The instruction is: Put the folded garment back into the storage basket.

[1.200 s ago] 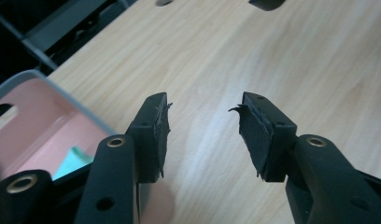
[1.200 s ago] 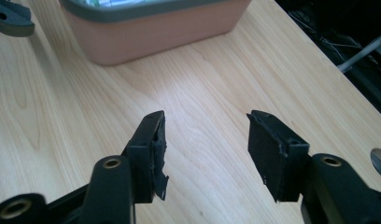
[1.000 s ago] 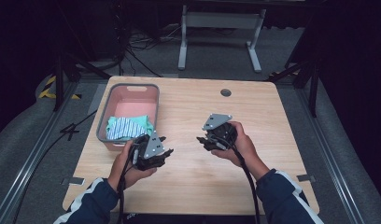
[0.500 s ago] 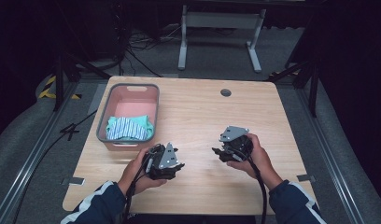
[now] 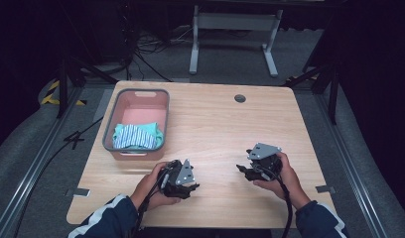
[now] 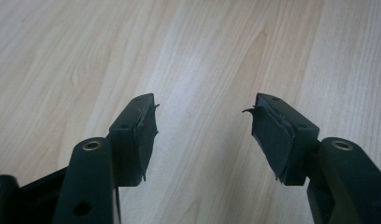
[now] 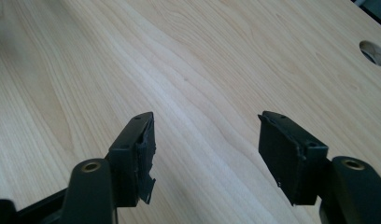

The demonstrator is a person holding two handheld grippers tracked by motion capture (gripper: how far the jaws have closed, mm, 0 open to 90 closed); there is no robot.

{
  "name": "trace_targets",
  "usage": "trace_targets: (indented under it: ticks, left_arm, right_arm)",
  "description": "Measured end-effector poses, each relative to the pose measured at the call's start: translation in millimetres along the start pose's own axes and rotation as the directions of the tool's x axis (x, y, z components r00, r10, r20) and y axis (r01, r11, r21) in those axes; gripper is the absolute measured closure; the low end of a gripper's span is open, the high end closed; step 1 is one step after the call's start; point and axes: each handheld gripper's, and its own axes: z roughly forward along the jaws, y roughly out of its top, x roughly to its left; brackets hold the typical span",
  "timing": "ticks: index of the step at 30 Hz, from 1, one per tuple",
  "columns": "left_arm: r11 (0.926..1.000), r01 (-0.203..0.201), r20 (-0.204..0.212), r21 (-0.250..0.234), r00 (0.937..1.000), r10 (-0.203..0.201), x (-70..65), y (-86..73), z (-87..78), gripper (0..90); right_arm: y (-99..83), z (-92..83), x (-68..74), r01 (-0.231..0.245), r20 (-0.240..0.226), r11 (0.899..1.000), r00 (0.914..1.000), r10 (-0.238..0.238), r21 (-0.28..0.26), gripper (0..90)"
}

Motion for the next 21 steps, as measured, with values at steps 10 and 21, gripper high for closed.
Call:
trace_targets:
  ticks: [10,21]
  left_arm:
    - [0.9998,0.005,0.055,0.020,0.9985,-0.006,-6.1,-9.7,12.6,35.2]
    - [0.9959,0.090,0.134,-0.005,0.9870,-0.088,-4.9,-20.1,20.9,29.9]
  right_arm:
    - [-41.9,-8.6,-6.8,-0.083,0.012,0.997,0.9965,0.083,0.005,34.7]
    - [-80.4,-16.6,-8.8,-0.204,0.002,0.979,0.9791,0.204,0.005,30.3]
